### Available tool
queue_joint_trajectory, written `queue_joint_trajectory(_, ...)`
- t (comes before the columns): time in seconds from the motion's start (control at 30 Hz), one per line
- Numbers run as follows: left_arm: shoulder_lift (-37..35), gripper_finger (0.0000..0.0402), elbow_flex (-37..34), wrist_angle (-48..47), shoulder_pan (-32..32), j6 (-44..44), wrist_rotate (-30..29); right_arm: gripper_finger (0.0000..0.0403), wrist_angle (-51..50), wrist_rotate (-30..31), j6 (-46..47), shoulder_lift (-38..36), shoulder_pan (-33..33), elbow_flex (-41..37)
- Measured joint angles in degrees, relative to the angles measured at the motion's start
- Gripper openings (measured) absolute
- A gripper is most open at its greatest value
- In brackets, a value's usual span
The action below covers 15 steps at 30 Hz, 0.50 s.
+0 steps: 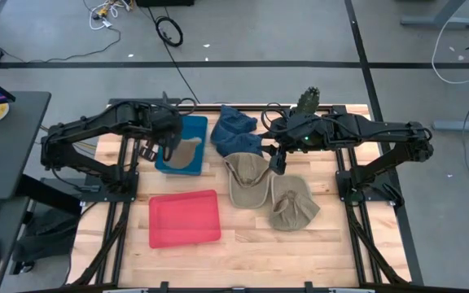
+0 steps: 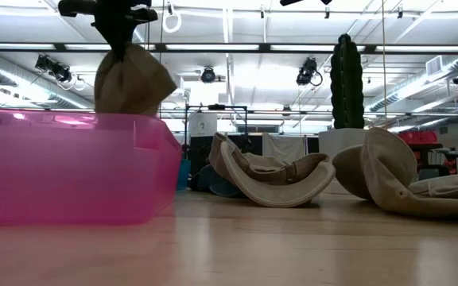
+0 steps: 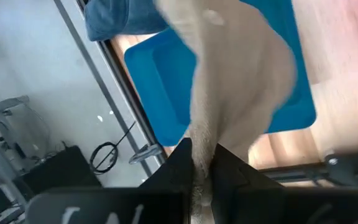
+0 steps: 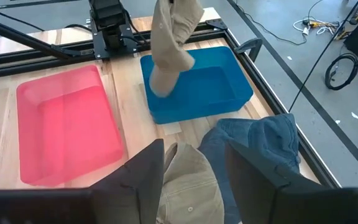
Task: Pick & Place hat
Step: Put the bottom brown cap into the blue bin
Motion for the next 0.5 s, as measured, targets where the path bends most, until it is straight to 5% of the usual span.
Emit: queue_joint_trajectory(0.5,0.03,0.0024,-0.03,-2.91,-0.04,-17.21,6.90,0.0171,0.02,0.00,2.54,0.00,0.00,0.00)
